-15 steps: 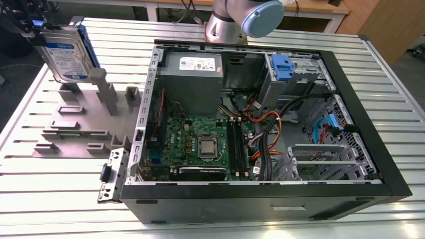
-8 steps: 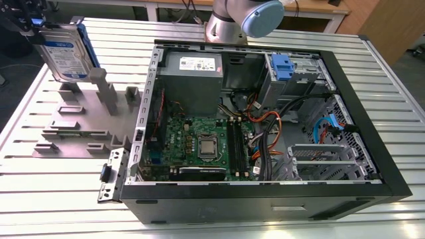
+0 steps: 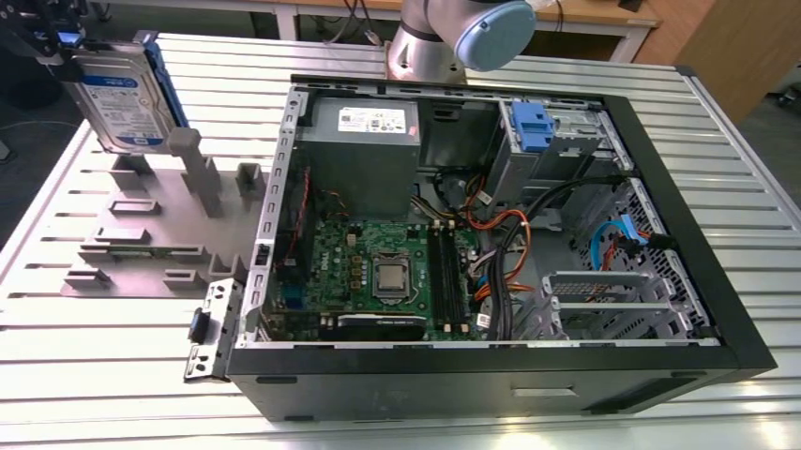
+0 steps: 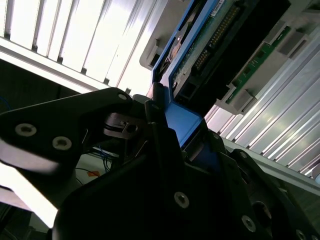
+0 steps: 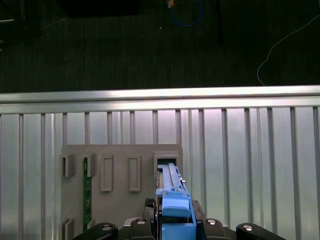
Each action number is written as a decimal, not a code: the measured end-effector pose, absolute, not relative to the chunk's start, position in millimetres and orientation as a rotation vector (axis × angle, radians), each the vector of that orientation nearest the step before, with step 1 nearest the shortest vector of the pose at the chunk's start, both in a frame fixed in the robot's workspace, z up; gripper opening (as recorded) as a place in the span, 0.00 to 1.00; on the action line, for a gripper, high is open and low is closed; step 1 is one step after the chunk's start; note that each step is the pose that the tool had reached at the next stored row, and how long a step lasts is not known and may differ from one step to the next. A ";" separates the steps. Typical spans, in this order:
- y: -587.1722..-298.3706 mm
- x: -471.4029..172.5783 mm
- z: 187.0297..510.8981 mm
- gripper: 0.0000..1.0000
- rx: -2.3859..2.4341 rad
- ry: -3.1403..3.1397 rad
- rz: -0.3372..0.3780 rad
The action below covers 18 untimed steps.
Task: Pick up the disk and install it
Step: 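Pick up the disk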
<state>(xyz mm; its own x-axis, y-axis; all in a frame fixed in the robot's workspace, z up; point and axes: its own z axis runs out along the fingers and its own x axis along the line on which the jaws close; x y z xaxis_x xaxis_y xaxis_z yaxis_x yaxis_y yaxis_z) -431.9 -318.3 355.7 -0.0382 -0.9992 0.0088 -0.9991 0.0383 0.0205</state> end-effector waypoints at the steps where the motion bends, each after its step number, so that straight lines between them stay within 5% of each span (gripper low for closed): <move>1: -318.3 -431.9 356.4 0.37 2.164 -2.249 -0.013; 18: -318.3 -431.9 363.9 0.37 2.163 -2.247 -0.010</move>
<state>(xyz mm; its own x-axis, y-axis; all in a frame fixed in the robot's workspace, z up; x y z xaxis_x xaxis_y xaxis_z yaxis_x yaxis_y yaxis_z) -431.9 -318.3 363.9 -0.0382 -0.9992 0.0117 -0.9991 0.0384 0.0202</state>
